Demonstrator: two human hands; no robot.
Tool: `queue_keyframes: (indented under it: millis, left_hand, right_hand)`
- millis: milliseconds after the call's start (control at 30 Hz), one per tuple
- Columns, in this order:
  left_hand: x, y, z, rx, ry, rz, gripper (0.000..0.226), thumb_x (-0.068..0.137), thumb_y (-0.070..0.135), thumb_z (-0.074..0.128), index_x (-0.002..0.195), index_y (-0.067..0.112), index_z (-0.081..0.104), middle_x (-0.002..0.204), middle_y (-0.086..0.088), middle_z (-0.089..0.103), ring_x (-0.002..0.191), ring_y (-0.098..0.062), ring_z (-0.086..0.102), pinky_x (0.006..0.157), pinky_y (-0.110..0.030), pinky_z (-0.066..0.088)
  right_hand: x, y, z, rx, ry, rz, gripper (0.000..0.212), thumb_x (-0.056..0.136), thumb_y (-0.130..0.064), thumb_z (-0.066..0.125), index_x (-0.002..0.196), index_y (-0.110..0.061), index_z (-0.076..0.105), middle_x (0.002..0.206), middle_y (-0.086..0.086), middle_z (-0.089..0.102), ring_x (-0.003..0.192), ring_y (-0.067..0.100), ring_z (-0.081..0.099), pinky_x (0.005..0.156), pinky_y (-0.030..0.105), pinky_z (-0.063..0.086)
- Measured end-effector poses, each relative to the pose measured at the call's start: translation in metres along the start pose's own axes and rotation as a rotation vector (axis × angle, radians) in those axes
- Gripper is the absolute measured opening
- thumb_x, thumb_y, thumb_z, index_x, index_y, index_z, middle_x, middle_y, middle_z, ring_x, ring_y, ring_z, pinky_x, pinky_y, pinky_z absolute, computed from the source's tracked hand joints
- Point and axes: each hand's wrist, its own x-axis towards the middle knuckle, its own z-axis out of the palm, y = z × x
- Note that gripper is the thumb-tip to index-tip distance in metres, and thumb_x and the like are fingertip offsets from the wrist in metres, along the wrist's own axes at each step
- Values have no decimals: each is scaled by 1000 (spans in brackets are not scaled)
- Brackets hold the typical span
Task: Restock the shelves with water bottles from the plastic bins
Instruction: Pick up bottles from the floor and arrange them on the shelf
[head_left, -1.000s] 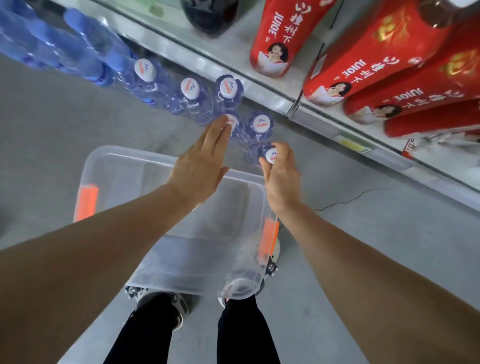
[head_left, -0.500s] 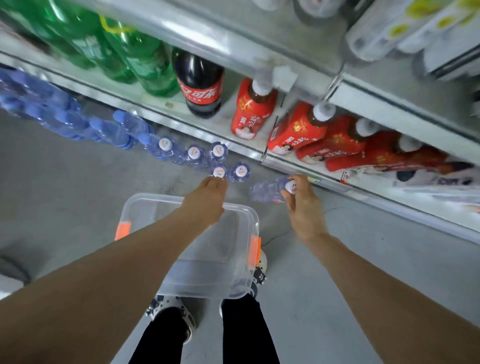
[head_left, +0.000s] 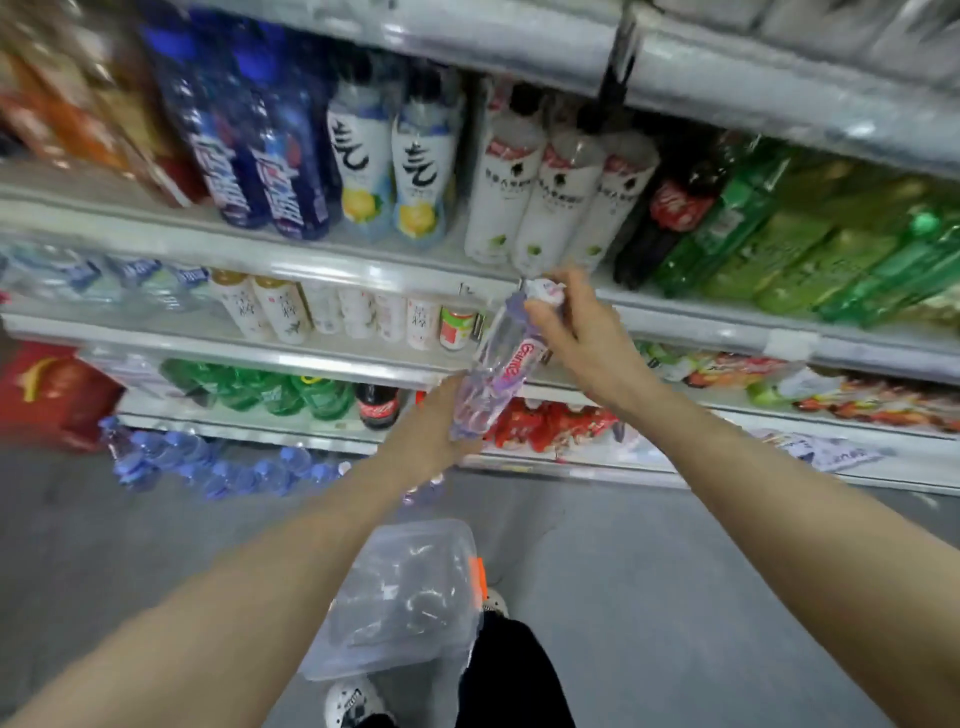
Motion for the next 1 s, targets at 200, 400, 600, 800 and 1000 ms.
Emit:
queue_keyframes:
  millis: [200,400,600,800,1000]
  left_hand:
    - [-37,87,-77,-52,111,80,75,75,40,79,136,34,35,118,9,62,103,-16,62,87,-32,50]
    - [-57,157,-140,59,139,181,88,77,43,77,147,19,29,141,2,49,123,-17,51,89,-24,41]
    - [-63,231,-204,101,241,246,77,67,59,77,130,28,46,118,9,63,103,-10,60,90,-31,50]
    - [-53,312,-264,142,381,354,77,67,63,76,128,24,49,115,6,64,100,-12,61,87,-31,50]
    - [-20,380,-319,167,517,408,68,68,62,75,123,27,55,106,8,66,93,-10,63,85,-31,52]
  right_hand:
    - [14,-118,-85,48,207,-45,29,99,-42,49,116,-19,50,85,-7,57,75,9,51,58,20,34]
    - [16,-201,-142,81,319,-102,31,97,-45,50,111,-18,57,94,-4,63,81,6,56,72,31,43]
    - [29,-271,-210,66,419,-162,32,95,-45,51,108,-18,60,98,-3,65,92,14,60,76,29,45]
    - [55,-328,-277,-70,545,-325,48,99,-54,39,126,-16,50,114,3,63,102,23,59,84,34,42]
    - [106,-365,-340,-170,550,-433,65,91,-54,58,136,-13,37,116,6,61,99,25,61,90,41,51]
